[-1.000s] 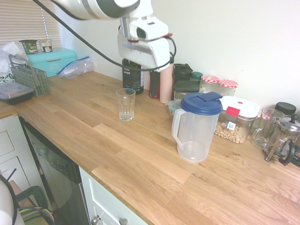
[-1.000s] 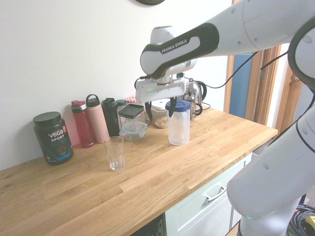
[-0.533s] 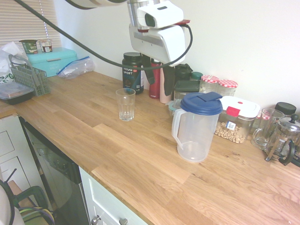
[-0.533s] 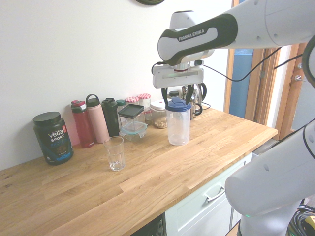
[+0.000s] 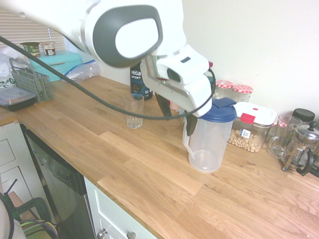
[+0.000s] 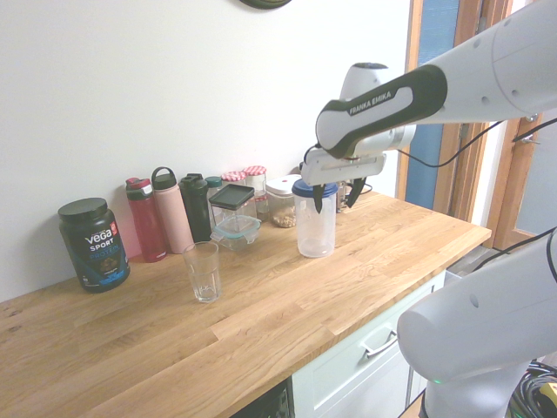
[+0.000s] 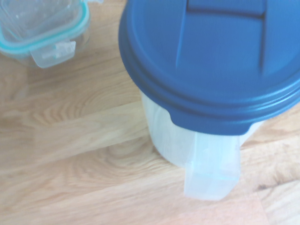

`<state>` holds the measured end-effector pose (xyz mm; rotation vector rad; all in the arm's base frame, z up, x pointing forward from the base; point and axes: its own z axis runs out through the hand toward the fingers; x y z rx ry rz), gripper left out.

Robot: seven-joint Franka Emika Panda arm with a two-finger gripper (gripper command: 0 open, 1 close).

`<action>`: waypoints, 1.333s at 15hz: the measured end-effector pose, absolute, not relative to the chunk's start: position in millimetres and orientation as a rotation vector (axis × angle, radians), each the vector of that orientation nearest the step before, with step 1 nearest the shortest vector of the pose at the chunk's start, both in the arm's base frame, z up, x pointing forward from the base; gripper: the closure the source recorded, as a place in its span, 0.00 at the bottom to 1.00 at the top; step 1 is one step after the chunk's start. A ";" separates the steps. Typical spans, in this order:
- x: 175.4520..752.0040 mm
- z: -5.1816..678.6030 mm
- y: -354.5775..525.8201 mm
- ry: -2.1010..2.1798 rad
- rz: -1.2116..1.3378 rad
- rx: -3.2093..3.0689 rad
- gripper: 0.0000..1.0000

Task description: Pour me some water

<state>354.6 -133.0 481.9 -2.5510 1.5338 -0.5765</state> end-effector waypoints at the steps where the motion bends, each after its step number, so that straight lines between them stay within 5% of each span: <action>1: 358.7 474.0 -134.9 1.528 -0.595 -2.552 0.00; 4: 375.2 458.2 -133.8 1.517 -0.618 -2.549 0.00; 5: 379.9 456.0 -133.0 1.512 -0.625 -2.551 1.00; 20: 403.5 449.2 -127.9 1.482 -0.666 -2.563 1.00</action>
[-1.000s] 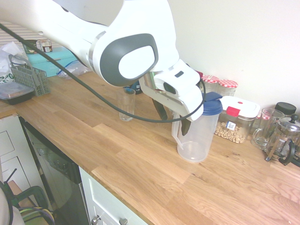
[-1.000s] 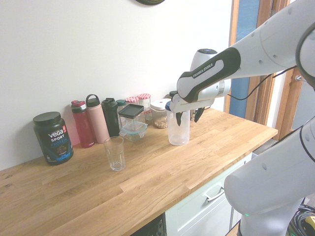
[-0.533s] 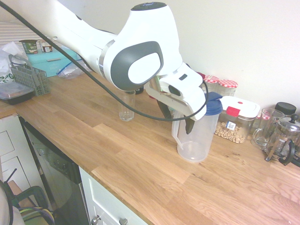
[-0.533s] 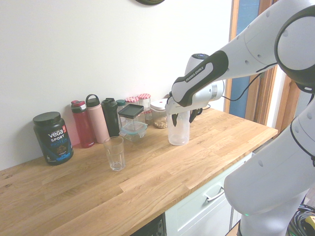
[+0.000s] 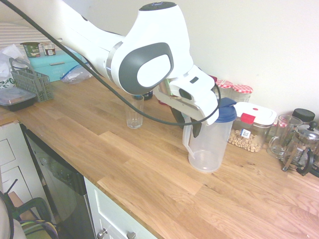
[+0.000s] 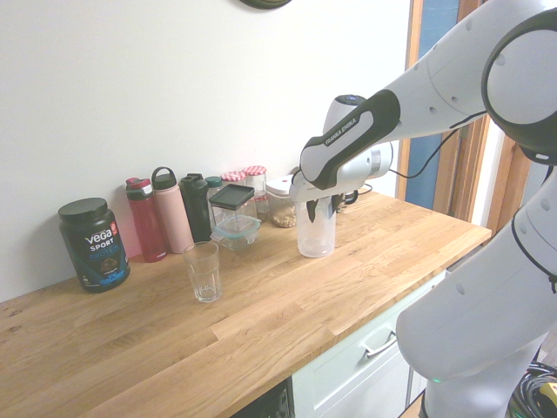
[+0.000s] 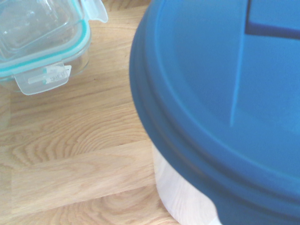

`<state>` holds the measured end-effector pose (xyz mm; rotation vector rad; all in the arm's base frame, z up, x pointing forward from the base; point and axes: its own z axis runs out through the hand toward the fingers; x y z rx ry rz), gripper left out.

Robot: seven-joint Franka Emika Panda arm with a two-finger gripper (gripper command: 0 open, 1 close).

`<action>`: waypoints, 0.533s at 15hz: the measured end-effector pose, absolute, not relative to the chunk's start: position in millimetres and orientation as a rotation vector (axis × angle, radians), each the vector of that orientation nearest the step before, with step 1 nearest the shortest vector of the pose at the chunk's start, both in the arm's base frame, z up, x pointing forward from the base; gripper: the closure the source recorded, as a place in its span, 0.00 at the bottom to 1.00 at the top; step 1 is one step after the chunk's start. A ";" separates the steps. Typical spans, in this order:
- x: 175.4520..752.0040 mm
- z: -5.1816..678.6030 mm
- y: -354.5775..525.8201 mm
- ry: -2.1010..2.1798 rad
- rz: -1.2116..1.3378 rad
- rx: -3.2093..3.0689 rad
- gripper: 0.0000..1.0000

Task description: Pour me some water

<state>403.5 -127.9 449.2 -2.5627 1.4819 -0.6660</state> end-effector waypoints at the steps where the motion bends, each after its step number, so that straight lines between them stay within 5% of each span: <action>1: 404.6 447.6 -128.2 1.482 -0.668 -2.562 1.00; 8: 410.0 449.5 -139.3 1.489 -0.675 -2.565 1.00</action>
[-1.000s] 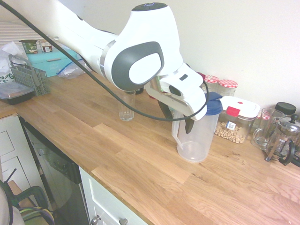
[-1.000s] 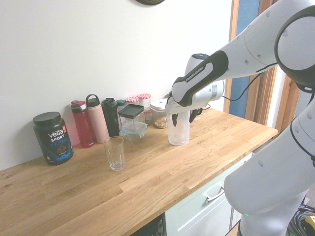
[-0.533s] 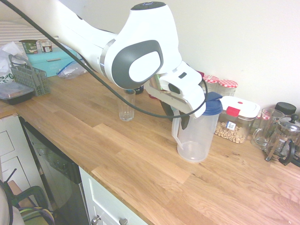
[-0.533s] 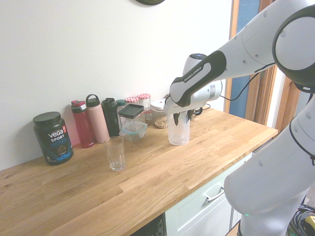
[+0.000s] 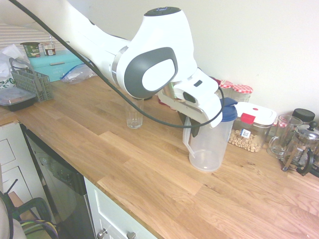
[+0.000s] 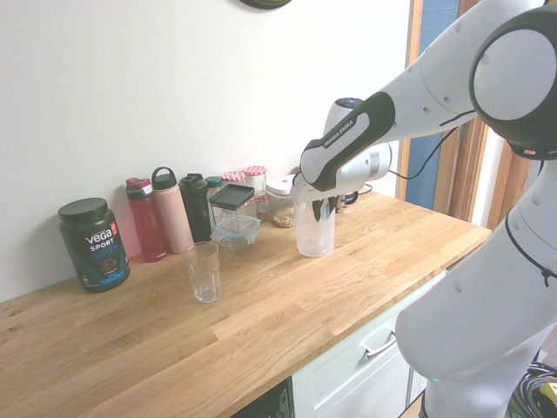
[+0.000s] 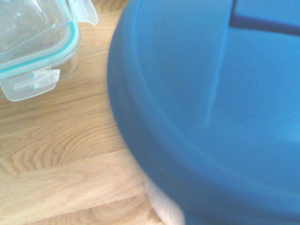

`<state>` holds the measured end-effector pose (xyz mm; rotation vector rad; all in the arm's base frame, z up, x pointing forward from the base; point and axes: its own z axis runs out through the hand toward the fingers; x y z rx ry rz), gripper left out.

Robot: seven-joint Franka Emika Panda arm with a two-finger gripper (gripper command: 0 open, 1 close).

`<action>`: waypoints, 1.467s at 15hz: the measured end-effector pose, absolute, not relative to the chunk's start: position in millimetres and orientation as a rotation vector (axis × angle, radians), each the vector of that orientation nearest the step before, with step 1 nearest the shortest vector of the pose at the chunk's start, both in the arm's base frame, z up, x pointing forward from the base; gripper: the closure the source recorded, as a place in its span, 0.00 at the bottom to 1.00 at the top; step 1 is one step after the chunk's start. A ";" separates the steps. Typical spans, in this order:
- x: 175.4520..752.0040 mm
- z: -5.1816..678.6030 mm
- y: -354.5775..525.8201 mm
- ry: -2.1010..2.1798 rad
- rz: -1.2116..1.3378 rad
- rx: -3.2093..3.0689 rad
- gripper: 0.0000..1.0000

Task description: Pour me some water

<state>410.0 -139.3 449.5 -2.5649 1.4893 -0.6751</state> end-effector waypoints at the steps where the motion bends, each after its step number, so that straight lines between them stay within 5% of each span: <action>1: 410.5 452.6 -141.7 1.482 -0.675 -2.570 1.00; 14: 366.3 569.6 -135.0 0.572 -0.207 -2.917 1.00; 22: 427.3 580.7 -19.1 -0.029 0.078 -3.130 1.00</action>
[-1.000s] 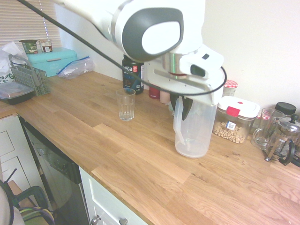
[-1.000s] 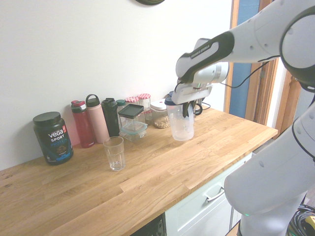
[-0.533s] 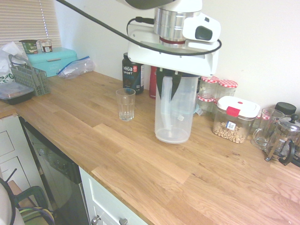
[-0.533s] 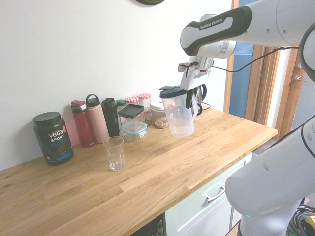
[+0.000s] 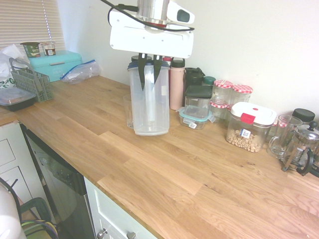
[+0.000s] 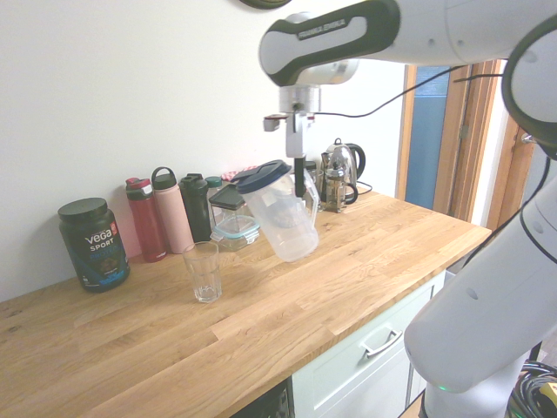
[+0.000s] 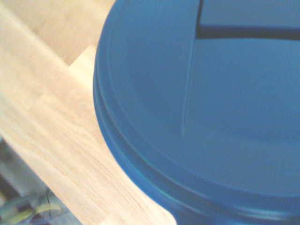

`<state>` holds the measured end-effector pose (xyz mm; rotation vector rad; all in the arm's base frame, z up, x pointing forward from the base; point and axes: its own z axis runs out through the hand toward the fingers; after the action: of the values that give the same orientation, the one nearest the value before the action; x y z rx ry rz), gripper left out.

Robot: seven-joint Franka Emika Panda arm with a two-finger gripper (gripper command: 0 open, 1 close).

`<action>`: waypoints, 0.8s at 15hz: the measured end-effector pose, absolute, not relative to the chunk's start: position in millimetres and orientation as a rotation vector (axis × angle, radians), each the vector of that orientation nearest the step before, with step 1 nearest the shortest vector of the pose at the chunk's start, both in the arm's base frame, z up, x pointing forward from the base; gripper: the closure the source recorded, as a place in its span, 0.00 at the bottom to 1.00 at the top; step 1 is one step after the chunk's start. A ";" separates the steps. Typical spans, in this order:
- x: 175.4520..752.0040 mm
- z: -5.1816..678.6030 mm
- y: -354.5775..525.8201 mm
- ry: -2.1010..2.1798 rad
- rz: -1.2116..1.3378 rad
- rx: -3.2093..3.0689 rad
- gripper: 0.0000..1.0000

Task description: Pour me some water

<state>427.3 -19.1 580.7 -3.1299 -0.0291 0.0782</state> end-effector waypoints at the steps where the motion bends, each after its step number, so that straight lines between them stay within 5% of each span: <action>1: 437.5 579.8 -5.8 -0.098 0.118 -3.164 1.00; 12: 484.4 553.3 93.0 -0.609 0.386 -3.445 1.00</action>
<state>484.4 93.0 553.3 -3.4453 -0.6094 0.3855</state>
